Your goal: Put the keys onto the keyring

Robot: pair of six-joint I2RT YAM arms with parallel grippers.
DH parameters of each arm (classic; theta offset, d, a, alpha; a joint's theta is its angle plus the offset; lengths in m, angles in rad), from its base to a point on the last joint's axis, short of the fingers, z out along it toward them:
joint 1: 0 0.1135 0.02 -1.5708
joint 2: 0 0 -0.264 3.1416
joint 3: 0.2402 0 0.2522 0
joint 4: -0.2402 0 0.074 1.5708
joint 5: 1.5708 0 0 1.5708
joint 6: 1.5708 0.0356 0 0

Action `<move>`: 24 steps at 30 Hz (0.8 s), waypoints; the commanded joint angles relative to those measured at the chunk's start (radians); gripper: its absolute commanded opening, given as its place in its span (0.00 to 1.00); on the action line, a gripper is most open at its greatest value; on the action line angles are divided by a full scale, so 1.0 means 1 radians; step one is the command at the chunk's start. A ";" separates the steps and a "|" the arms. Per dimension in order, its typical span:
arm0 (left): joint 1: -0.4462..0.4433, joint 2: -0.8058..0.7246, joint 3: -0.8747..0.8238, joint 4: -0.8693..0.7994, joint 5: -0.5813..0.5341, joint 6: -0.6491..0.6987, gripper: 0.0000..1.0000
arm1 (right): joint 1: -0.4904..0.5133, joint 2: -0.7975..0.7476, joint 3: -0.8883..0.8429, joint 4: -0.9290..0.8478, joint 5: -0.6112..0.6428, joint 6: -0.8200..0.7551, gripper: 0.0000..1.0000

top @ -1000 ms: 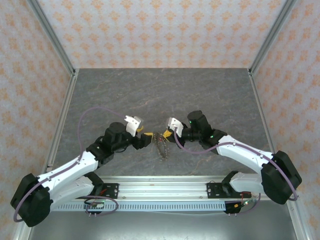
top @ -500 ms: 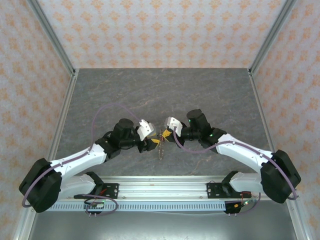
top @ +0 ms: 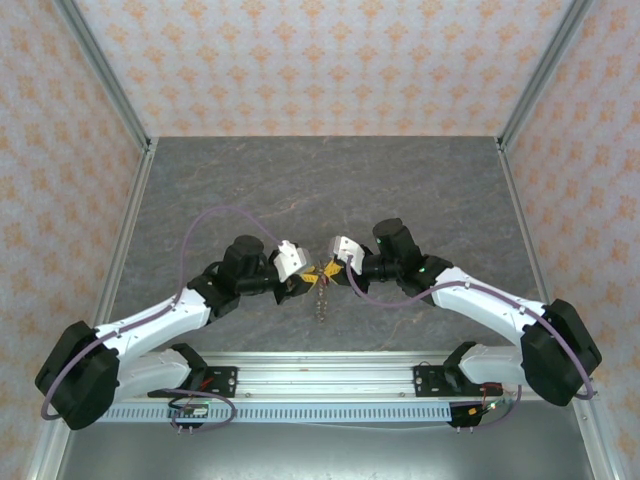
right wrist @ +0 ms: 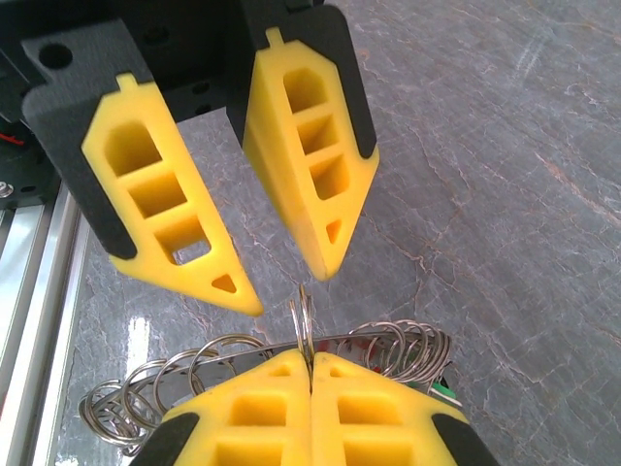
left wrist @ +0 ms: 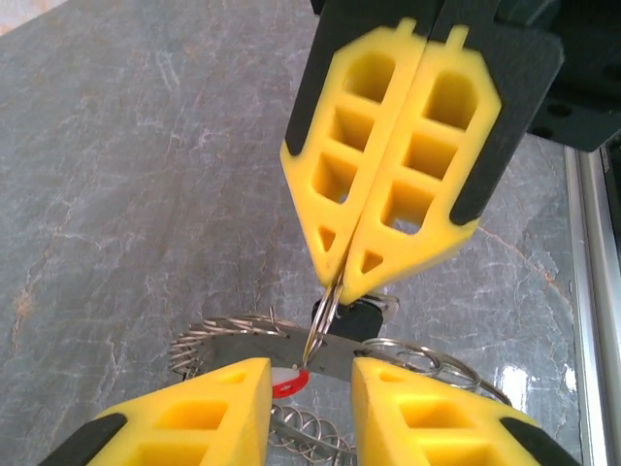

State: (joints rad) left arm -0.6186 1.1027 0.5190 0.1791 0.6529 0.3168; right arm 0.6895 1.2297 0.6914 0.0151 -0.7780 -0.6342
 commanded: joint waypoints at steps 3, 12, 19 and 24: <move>0.011 -0.017 0.047 -0.052 0.055 0.041 0.28 | 0.005 -0.005 0.033 0.022 -0.033 -0.024 0.00; 0.011 0.064 0.093 -0.046 0.070 0.047 0.27 | 0.006 -0.008 0.028 0.026 -0.050 -0.029 0.00; 0.010 0.106 0.143 -0.118 0.092 0.086 0.24 | 0.005 -0.018 0.014 0.061 -0.051 -0.015 0.00; 0.010 0.130 0.156 -0.153 0.097 0.101 0.14 | 0.007 -0.026 0.004 0.080 -0.049 -0.004 0.00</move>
State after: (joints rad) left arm -0.6125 1.2140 0.6441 0.0711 0.7376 0.3889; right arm 0.6880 1.2297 0.6914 0.0227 -0.7807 -0.6411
